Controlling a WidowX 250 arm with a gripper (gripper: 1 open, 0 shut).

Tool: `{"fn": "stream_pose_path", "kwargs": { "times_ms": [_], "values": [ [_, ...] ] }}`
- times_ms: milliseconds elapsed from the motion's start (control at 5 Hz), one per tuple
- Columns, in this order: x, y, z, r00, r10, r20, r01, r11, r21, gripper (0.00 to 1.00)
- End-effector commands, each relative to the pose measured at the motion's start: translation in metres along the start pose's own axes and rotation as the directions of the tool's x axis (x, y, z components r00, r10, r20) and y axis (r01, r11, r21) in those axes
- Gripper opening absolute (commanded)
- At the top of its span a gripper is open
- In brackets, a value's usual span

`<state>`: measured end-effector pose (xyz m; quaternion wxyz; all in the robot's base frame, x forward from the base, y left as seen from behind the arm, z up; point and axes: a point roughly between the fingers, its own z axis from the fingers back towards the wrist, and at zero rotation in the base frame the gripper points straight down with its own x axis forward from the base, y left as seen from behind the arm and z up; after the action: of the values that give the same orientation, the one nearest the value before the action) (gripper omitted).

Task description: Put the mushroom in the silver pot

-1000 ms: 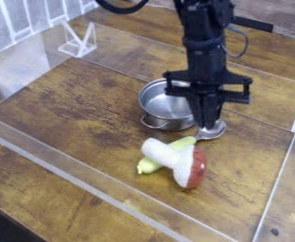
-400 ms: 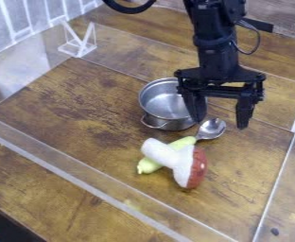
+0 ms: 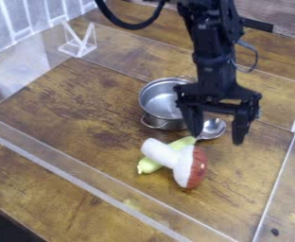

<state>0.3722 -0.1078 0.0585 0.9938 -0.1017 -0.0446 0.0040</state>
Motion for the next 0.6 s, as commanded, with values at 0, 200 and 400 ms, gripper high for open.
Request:
{"fn": "stream_pose_path", "kwargs": {
  "times_ms": [0,200,400],
  "values": [
    [0.006,0.006,0.009,0.997,-0.077,0.021,0.077,0.997,-0.007,1.00],
    [0.001,0.012,0.004,0.999,-0.041,0.019,0.041,0.999,0.003,0.00],
    [-0.004,0.017,0.006,1.000,-0.006,0.023,0.006,1.000,0.004,0.00]
  ]
}}
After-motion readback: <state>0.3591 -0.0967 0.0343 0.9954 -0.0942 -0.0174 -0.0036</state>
